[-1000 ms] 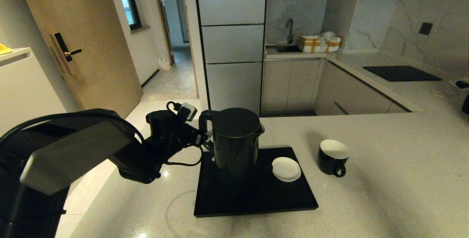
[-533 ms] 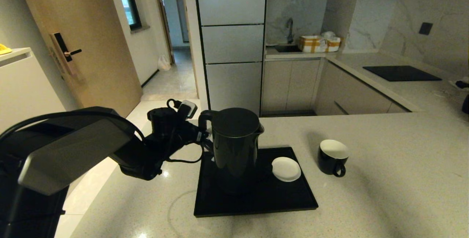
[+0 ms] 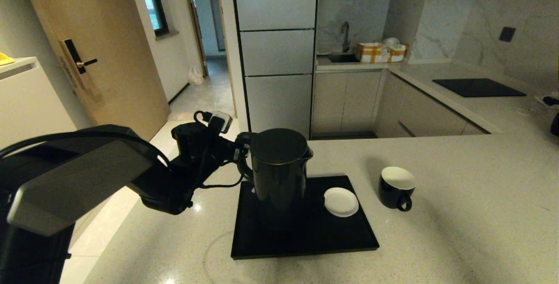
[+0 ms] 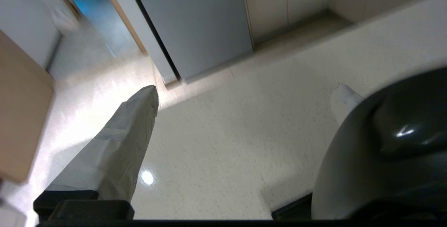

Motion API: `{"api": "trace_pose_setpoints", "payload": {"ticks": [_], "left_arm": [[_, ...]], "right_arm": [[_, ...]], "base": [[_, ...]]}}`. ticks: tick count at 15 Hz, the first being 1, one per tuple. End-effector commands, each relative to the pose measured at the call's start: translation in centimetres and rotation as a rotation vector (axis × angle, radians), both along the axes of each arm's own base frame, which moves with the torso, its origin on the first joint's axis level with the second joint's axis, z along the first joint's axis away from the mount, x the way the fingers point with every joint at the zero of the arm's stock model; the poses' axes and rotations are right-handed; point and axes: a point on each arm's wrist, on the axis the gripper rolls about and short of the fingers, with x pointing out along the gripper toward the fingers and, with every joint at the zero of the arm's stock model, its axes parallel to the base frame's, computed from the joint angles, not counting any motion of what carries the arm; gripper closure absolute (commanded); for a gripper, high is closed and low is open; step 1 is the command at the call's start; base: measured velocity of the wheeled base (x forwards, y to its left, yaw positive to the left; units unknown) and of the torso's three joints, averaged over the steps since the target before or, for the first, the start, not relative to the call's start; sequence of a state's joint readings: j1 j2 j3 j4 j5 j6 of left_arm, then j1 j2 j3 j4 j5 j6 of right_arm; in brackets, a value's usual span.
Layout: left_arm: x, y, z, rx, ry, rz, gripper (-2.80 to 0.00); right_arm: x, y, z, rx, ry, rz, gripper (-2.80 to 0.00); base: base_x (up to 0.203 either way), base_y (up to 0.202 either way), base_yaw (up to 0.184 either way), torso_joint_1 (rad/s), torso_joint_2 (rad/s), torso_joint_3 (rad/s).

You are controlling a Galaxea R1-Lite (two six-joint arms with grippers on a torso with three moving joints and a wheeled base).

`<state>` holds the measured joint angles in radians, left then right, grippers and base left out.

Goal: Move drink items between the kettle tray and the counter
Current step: Pick up the kettle

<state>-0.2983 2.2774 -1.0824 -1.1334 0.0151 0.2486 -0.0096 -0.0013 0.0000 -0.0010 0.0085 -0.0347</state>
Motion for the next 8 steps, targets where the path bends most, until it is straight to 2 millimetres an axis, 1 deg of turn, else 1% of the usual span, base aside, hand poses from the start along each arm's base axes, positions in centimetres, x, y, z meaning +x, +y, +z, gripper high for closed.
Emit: {"api": "trace_pose_setpoints", "payload": {"ticks": [1, 3, 6, 8], "left_arm": [[-1.2, 0.4, 1.7, 0.003, -0.026, -0.001, -2.8], [-1.9, 0.5, 2.1, 0.016, -0.022, -0.005, -2.8], [-2.3, 0.7, 1.3, 0.093, 0.005, -0.011, -2.8], [-2.3, 0.7, 0.8, 0.101, 0.02, -0.022, -2.8]], "right_arm": [[0.0, 0.0, 0.0, -0.001, -0.001, 0.0, 0.0], [0.0, 0.0, 0.0, -0.001, -0.001, 0.001, 0.0], [0.0, 0.0, 0.0, -0.001, -0.001, 0.001, 0.0], [0.0, 0.0, 0.0, -0.001, -0.001, 0.001, 0.0]], "base": [[0.0, 0.0, 0.0, 0.0, 0.0, 0.0], [0.0, 0.0, 0.0, 0.0, 0.0, 0.0], [0.0, 0.0, 0.0, 0.0, 0.0, 0.0], [0.0, 0.0, 0.0, 0.0, 0.0, 0.0]]}}
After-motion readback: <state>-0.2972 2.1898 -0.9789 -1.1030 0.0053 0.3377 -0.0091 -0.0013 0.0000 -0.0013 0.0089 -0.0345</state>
